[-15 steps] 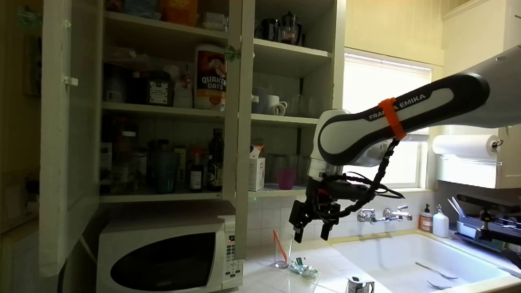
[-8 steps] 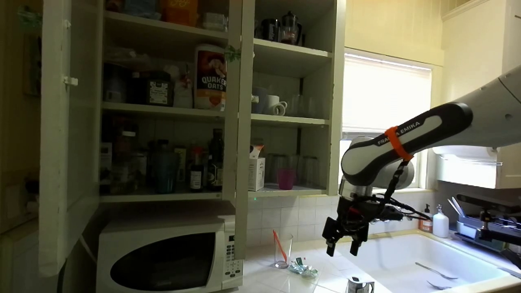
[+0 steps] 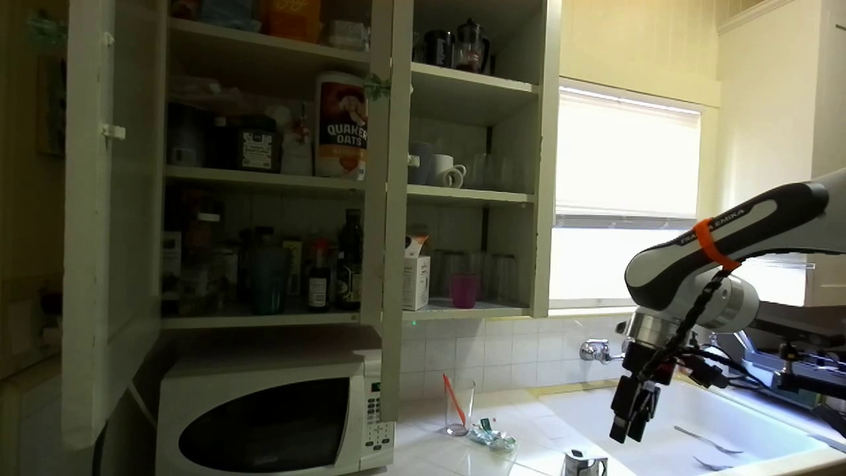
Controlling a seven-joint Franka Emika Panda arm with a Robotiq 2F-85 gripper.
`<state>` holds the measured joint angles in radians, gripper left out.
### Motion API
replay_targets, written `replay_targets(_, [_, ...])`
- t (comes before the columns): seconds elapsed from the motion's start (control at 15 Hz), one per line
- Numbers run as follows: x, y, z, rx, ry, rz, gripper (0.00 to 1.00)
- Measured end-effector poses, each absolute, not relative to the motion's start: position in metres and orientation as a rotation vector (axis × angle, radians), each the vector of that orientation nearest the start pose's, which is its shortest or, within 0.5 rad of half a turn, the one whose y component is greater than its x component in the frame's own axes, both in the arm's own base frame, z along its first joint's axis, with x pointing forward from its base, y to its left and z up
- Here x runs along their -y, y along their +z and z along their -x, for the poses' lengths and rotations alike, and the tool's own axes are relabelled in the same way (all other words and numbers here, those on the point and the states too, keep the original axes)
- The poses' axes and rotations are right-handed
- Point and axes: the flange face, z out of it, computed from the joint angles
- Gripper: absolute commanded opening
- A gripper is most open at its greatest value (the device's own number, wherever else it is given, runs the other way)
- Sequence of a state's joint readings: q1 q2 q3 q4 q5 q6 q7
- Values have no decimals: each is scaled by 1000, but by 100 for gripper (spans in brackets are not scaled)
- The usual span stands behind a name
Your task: Put the white and blue object inside the purple cup in the open upper cabinet.
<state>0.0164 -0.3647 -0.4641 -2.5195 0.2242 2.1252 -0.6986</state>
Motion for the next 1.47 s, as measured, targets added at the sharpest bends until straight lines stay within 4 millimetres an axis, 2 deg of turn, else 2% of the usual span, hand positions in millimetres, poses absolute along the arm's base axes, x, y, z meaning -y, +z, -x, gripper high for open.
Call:
replay_targets(0.2, [193,391,-366,336,-194,2732,100])
replay_targets(0.33, [204,391,-362,307,-185,2729,100])
replay_targets(0.73, [213,390,-364,322,-197,2749,100])
replay_targets(0.87, [235,381,-357,416,-237,2753,100])
replay_targets(1.13, [292,362,-345,623,-264,2752,100])
replay_targets(1.27, [310,356,-356,724,-218,2775,100])
replay_targets(1.47, [316,343,-400,871,-160,2864,100])
